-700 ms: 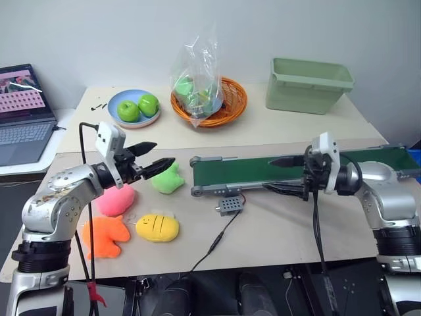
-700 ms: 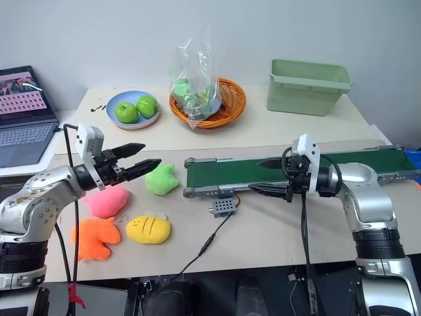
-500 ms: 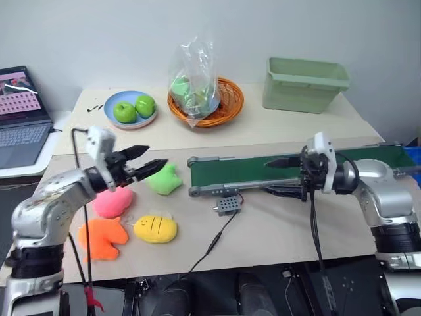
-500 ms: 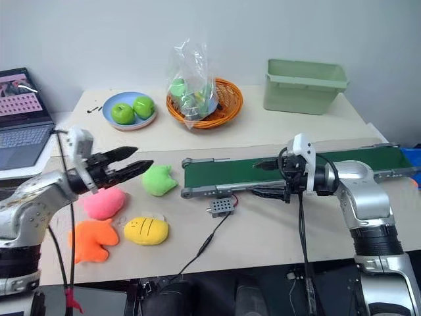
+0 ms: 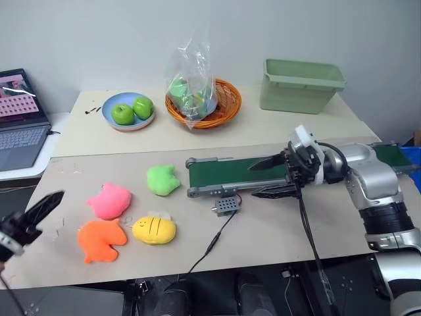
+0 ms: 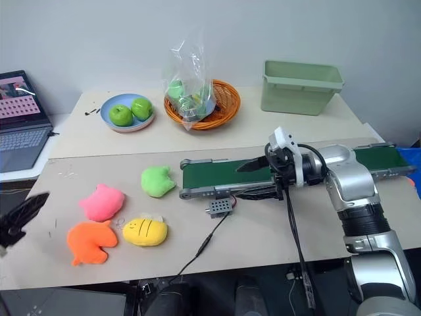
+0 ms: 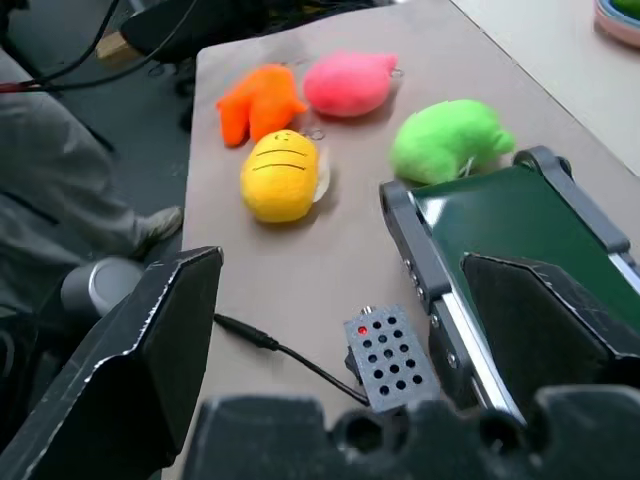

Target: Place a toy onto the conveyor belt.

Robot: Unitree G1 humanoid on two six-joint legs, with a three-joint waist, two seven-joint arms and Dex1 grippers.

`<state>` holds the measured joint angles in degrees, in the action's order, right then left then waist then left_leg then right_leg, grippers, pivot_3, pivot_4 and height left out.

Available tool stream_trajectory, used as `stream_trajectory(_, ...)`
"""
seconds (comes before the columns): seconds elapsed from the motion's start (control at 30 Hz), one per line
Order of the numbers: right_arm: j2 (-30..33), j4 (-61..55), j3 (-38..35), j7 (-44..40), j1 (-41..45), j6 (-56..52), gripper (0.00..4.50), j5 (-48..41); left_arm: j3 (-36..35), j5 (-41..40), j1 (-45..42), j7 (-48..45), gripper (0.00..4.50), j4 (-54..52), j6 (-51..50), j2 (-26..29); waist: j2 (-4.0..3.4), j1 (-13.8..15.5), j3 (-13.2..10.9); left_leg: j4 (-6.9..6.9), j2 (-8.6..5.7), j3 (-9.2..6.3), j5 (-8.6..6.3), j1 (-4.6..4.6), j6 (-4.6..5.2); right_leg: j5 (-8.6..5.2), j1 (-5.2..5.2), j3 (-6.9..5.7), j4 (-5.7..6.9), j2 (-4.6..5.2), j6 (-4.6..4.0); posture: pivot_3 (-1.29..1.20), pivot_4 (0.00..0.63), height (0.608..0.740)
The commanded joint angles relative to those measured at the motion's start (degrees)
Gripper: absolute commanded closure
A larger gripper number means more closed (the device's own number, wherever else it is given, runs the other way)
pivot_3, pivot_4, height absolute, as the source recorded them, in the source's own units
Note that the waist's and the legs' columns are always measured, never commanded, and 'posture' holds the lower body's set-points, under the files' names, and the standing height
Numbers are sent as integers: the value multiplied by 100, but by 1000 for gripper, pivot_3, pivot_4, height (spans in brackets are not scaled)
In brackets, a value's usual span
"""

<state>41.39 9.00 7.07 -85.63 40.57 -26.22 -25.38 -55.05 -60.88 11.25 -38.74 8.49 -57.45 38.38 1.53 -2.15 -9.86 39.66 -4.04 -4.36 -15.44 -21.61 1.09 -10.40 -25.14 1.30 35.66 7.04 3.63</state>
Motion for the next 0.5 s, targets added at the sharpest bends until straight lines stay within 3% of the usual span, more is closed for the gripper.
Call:
stream_trajectory(0.03,49,125,-88,-138,273,237,0,57,-220,-116,199,-34,83,334,128,-255,6,26,1,0,1,-1,-1,0,0,0,0,-1,-1,0,0,0,150,740)
stream_trajectory(0.23,89,217,-100,-238,395,297,0,116,341,18,564,-628,83,174,247,-737,7,137,2,1,3,-4,-1,2,-2,0,5,-9,-3,2,-2,0,150,740)
stream_trajectory(0.5,249,141,-184,-244,370,282,0,128,800,-69,329,-403,83,13,279,-1169,8,137,2,0,3,-3,-3,-2,0,1,6,-10,-12,5,-3,0,150,740)
